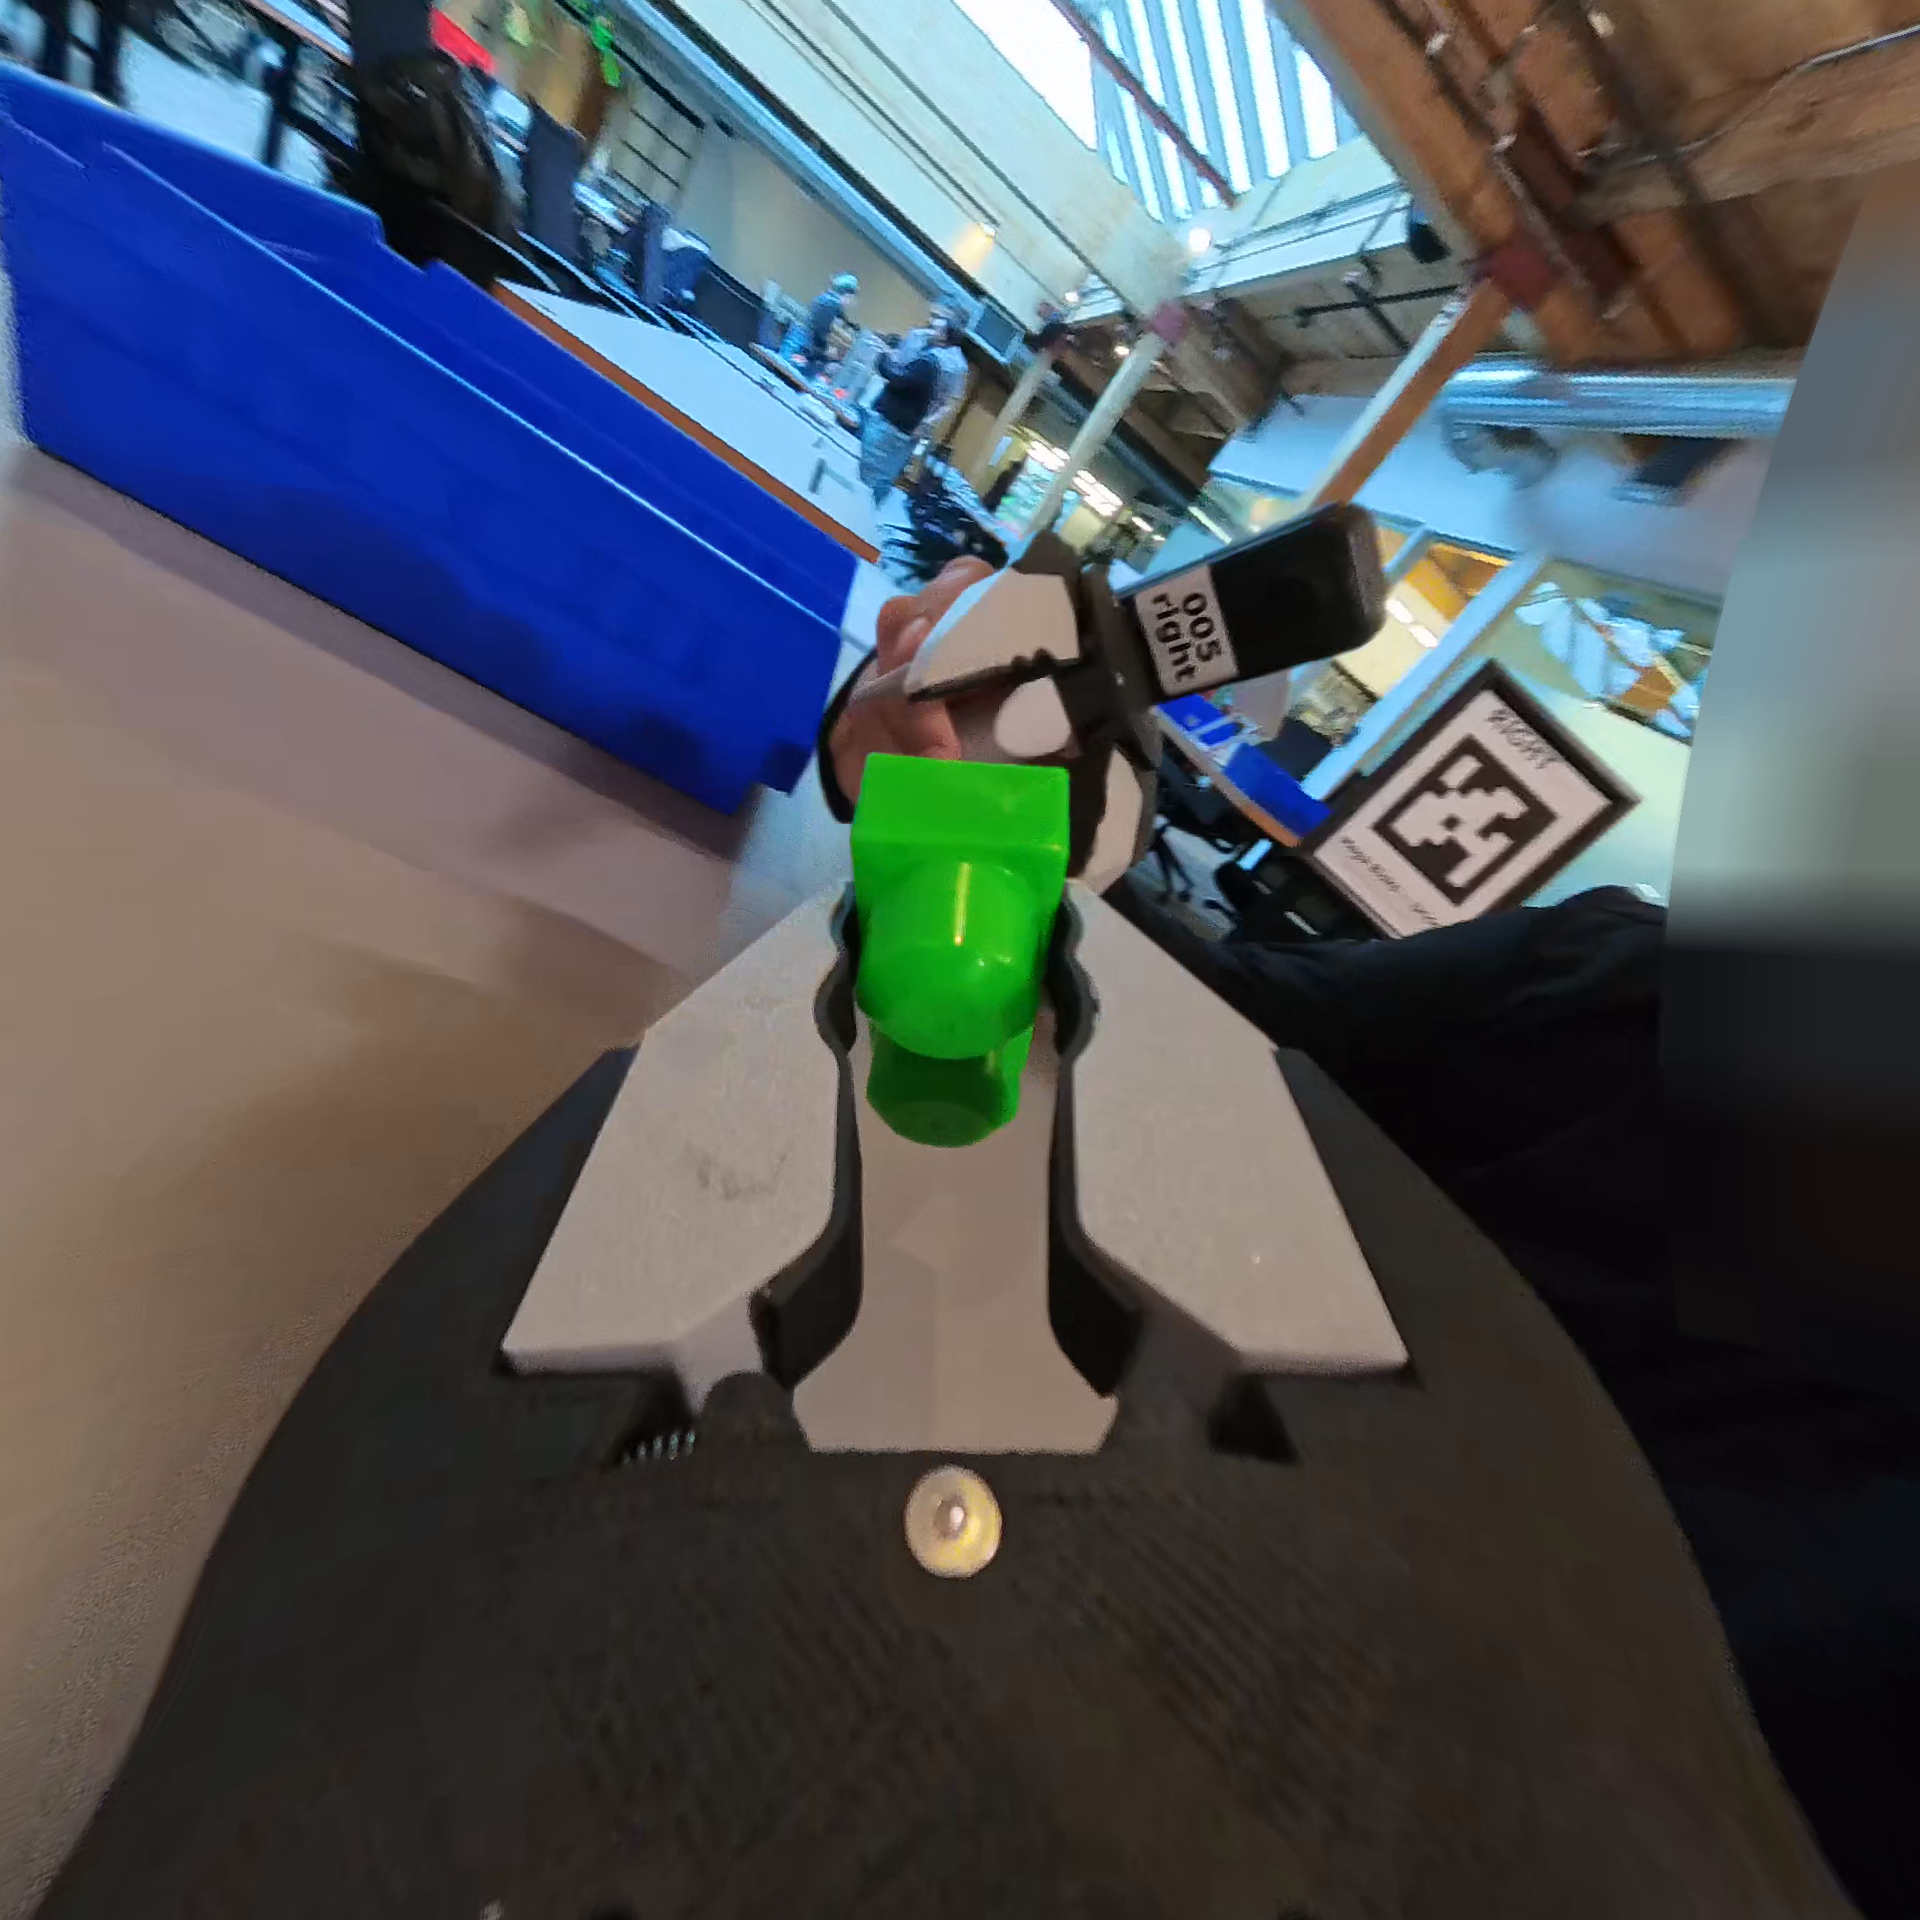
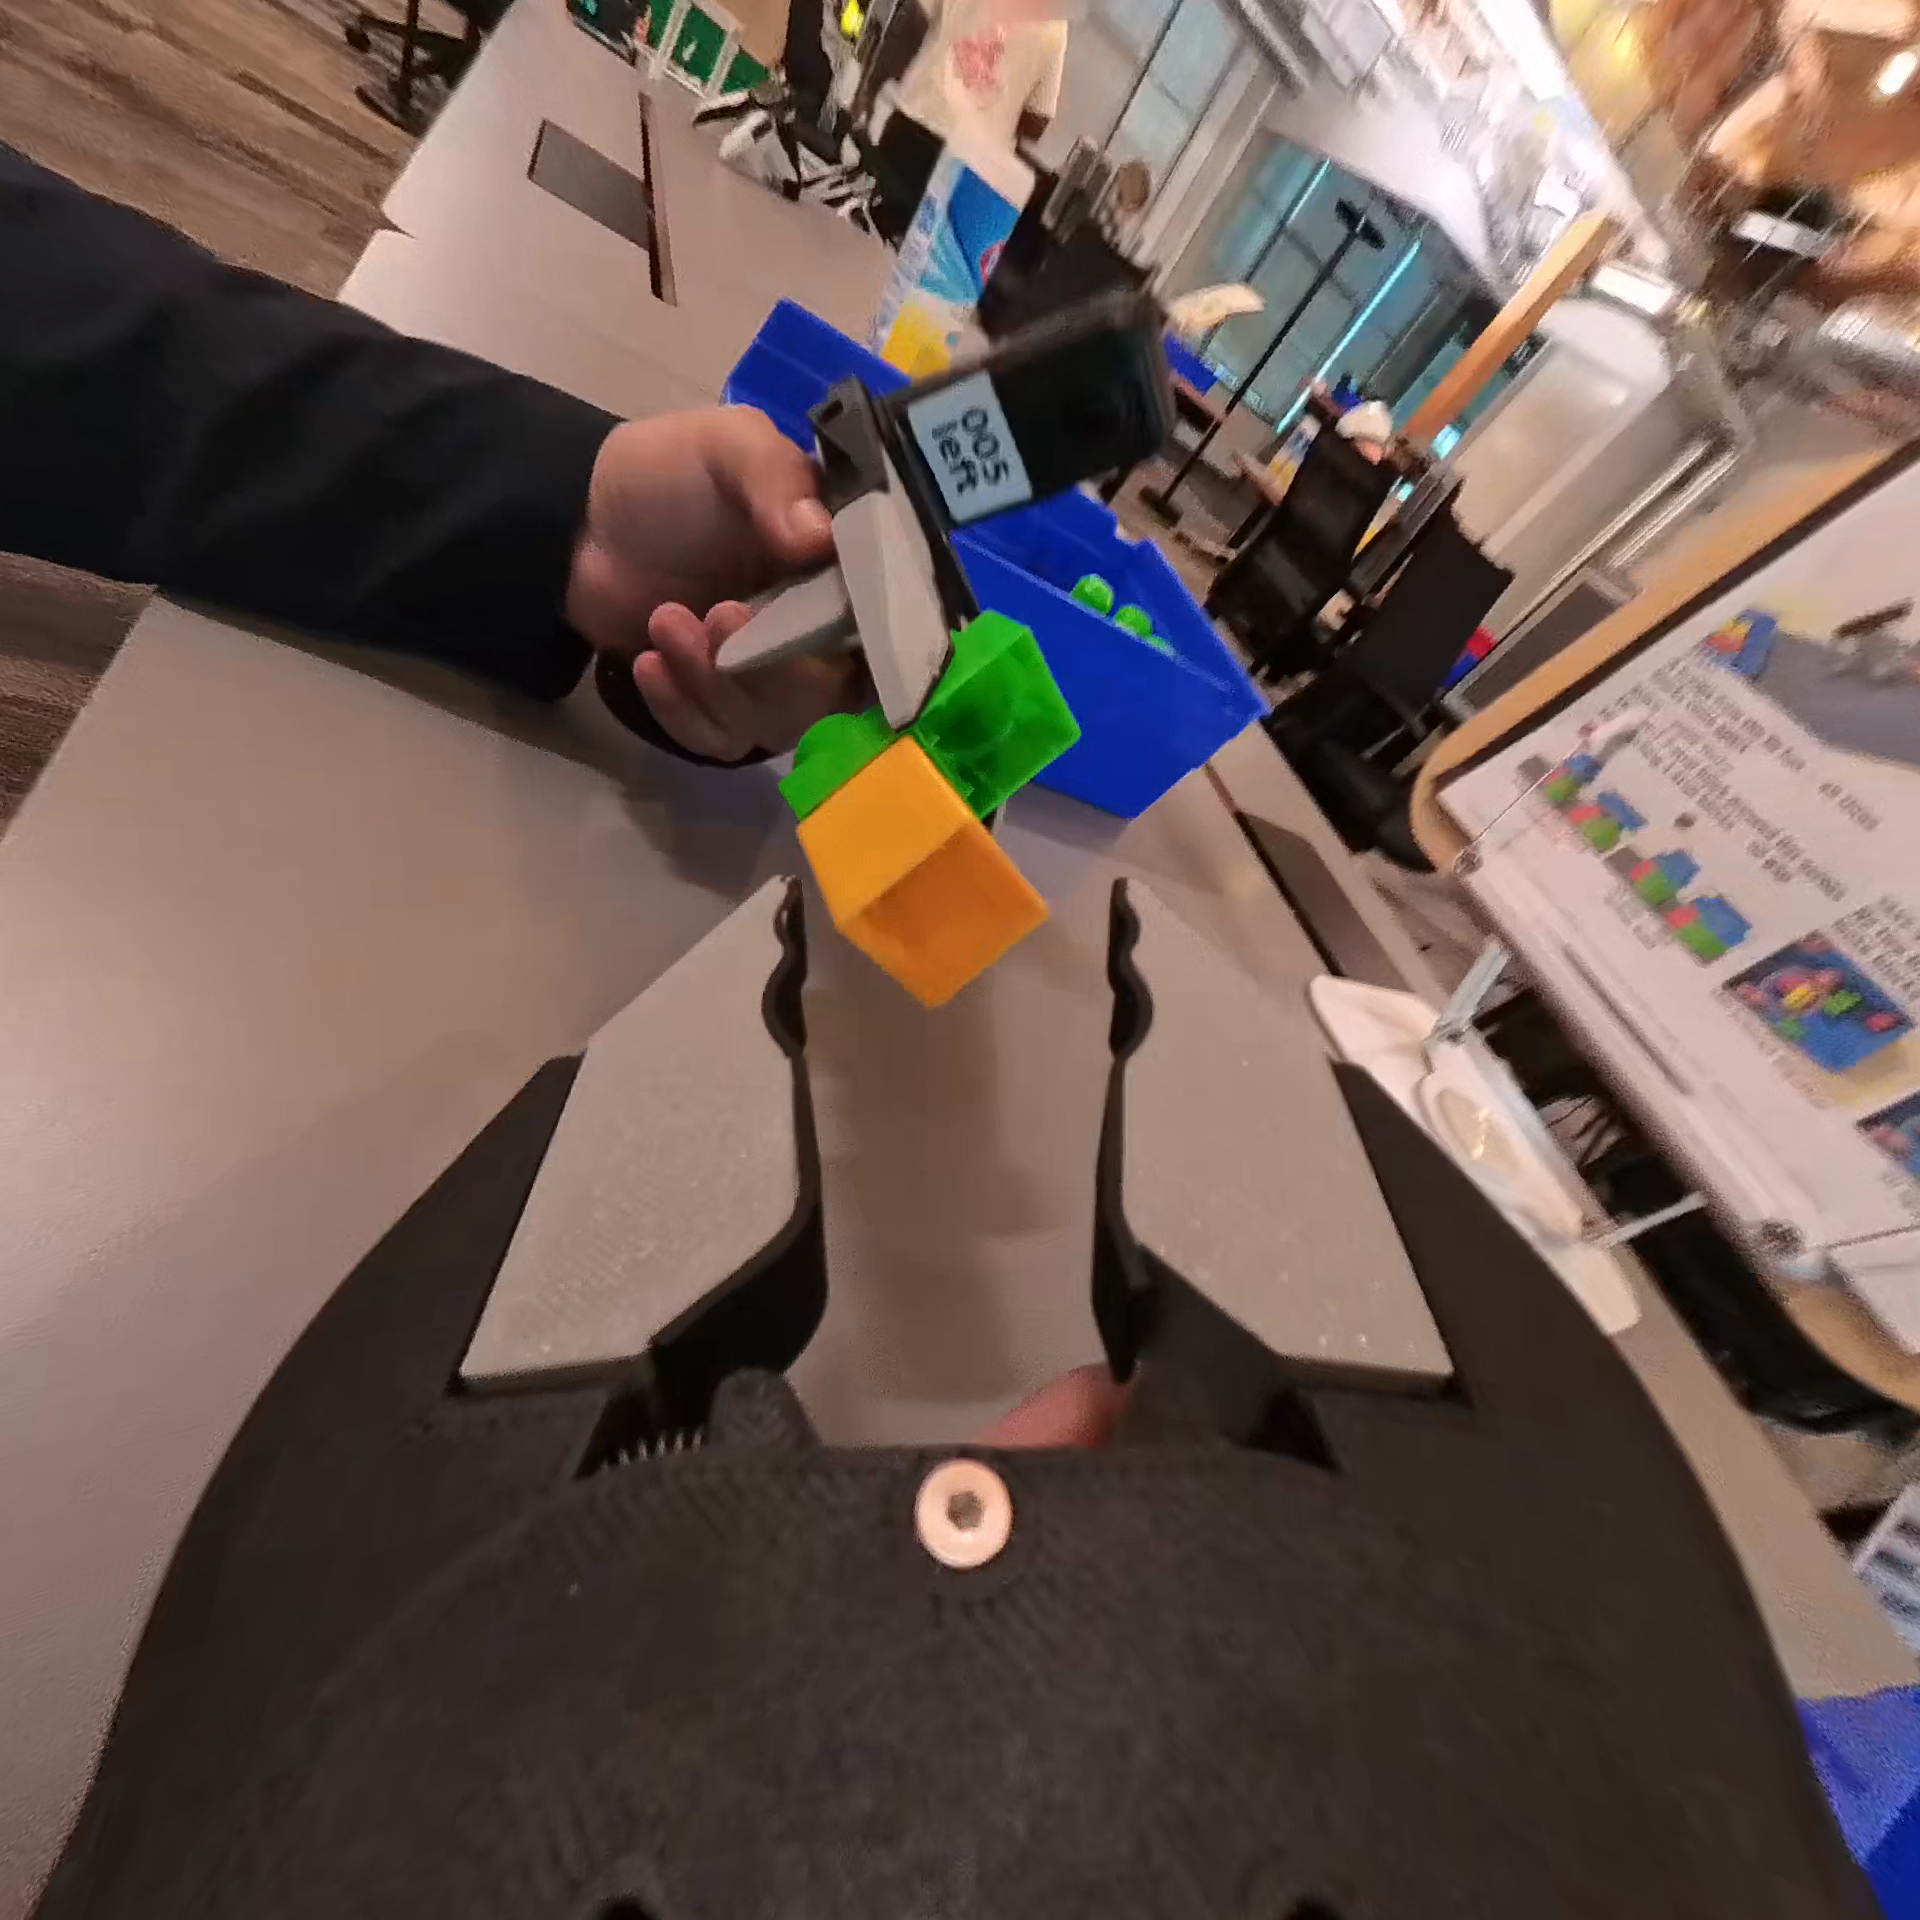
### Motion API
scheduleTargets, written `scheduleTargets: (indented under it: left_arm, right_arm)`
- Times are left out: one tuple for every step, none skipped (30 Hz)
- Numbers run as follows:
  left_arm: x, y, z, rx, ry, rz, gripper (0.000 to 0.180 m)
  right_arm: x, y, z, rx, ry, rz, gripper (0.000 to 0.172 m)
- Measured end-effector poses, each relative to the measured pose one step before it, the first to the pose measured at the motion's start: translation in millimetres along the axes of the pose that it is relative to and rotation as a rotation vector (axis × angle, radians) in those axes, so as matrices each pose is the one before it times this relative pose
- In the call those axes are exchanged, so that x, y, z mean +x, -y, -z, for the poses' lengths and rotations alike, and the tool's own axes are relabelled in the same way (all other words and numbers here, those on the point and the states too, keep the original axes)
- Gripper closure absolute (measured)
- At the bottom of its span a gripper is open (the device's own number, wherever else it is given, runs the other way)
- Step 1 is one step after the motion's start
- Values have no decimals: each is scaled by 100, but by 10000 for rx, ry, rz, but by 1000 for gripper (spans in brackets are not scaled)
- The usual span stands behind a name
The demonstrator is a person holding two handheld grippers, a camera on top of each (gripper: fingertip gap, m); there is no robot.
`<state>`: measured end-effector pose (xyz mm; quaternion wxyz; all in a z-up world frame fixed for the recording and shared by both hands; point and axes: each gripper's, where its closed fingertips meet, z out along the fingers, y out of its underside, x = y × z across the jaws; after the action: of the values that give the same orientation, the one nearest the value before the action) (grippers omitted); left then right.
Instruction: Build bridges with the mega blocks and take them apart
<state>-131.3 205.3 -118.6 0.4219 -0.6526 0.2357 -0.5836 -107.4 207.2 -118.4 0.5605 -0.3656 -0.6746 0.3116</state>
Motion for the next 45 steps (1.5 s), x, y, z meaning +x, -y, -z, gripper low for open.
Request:
scheduleTargets:
  left_arm:
    - [193, -121, -133, -19, -172, 76, 147]
    - [81, -136, -100, -68, -61, 2, 147]
    - [-72, -139, -53, -82, 62, -41, 147]
    - [-156, -51, 6, -32, 128, -57, 147]
    - [-52, -35, -6, -22, 52, -29, 147]
    - [35, -49, -17, -38, -23, 14, 147]
    - [-69, -94, -58, -51, 37, 8, 146]
    - [-81, -109, -95, -60, 60, -18, 146]
    - [9, -99, -108, -66, 11, -29, 146]
    - [44, -59, -103, -39, 3, -23, 146]
    - [56, -25, -56, -1, -40, 50, 147]
    - [232, 41, -30, 28, -203, 153, 147]
    - [98, 172, 55, 121, -131, 152, 147]
    - [-145, 206, 134, 137, 44, 91, 147]
    - [-223, 10, 140, -1, 118, 23, 147]
    - [-71, -51, 88, -36, 44, -20, 147]
    - [7, -31, 22, -6, -17, 26, 147]
    - [119, -22, -43, 18, -131, 127, 147]
    - [238, -33, -74, 9, -233, 188, 147]
    - [121, -55, -71, 1, -152, 163, 147]
    - [-14, -41, -48, -4, -37, 76, 147]
    - [42, -87, -26, -36, -48, 42, 147]
    - [83, -93, -25, -40, -72, 74, 147]
    - [21, -81, -36, -29, -48, 93, 147]
    - [49, -80, -61, -36, -66, 76, 147]
    - [184, 105, -48, 54, -108, -12, 147]
    - [204, 157, -11, 68, -64, -89, 147]
    - [78, 111, 8, 47, 31, -112, 147]
    - [-52, 54, 35, 14, 82, -63, 147]
    - [-66, 15, 64, -5, 59, -18, 147]
    - [-85, 128, 67, 62, 73, -37, 147]
    - [-10, 150, 66, 63, 66, -114, 147]
    - [49, 154, 49, 39, 92, -231, 147]
    - [37, 155, 29, 29, 160, -307, 147]
    - [-39, 151, 27, 21, 213, -320, 147]
    - [-39, 125, 22, -2, 211, -303, 147]
    - [-77, 122, 60, -4, 216, -296, 147]
    - [-80, 46, 66, -37, 198, -258, 147]
    - [-58, 34, 54, -41, 170, -260, 147]
    - [77, 98, 28, -11, 109, -301, 147]
    - [247, 179, 45, 25, 36, -343, 147]
    - [321, 311, 86, 105, 39, -407, 147]
    - [223, 407, 196, 162, 76, -357, 147]
    - [201, 443, 299, 194, -20, -140, 147]
    - [221, 376, 337, 181, -168, 126, 147]
  right_arm:
    - [-250, 350, 17, 178, -72, 298, 121]
    - [-473, 149, -35, 62, 116, 258, 127]
    - [-348, -6, -87, -67, 65, 272, 131]
    - [-78, 15, -90, -51, -84, 233, 134]
    - [-36, 92, -70, 51, -76, 121, 140]
    - [-126, 57, -29, 64, 43, 39, 141]
    - [20, 35, 11, 19, 5, -8, 143]
    - [19, 83, 68, 53, 36, -54, 150]
    - [-102, 116, 104, 103, 120, -82, 157]
    - [-52, 42, 89, 67, 89, -83, 159]
    - [-28, -8, 67, 25, 41, -29, 158]
    - [-64, -15, 78, 22, 25, 2, 150]
    - [-76, -38, 57, -29, 57, -47, 140]
    - [-205, -118, 64, -99, 181, -115, 136]
    - [-206, -97, 47, -73, 215, -208, 131]
    - [-167, -100, 36, -51, 197, -217, 128]
    - [-6, -93, -2, -49, 67, -134, 127]
    - [70, -80, -36, -52, -47, 1, 127]
    - [41, -9, -68, -8, -96, 94, 127]
    - [-55, -26, -112, 1, -62, 122, 127]
    - [-49, -120, -160, -63, -64, 138, 126]
    - [-47, -203, -192, -128, -55, 148, 124]
    - [-2, -197, -165, -122, -80, 160, 124]
    - [109, -108, -114, -94, -147, 185, 126]
    - [146, 65, -20, 2, -155, 159, 132]
    - [105, 279, 63, 144, -63, 52, 134]
    - [148, 262, 64, 149, -44, -27, 134]
    - [131, 75, 15, 26, -24, 60, 134]
    - [53, -70, -52, -64, -26, 106, 134]
    - [-10, -99, -88, -70, 8, 54, 135]
    - [52, -122, -100, -122, 30, -65, 135]
    - [89, -99, -105, -115, 83, -274, 136]
    - [132, -8, -64, -2, 117, -397, 137]
    - [163, 13, -34, 44, 108, -421, 137]
    - [168, -45, -27, 41, 105, -433, 137]
    - [163, -48, -38, 40, 119, -477, 137]
    - [150, -71, -68, 41, 130, -503, 138]
    - [88, -148, -81, 15, 182, -525, 137]
    - [75, -141, -60, -6, 212, -512, 138]
    - [81, 12, 4, 89, 187, -450, 138]
    - [-3, 130, 62, 150, 223, -443, 138]
    - [-82, 166, 131, 166, 281, -463, 139]
    - [16, 264, 200, 201, 213, -394, 139]
    - [142, 429, 296, 278, 70, -234, 140]
    - [171, 502, 352, 303, -12, -91, 139]
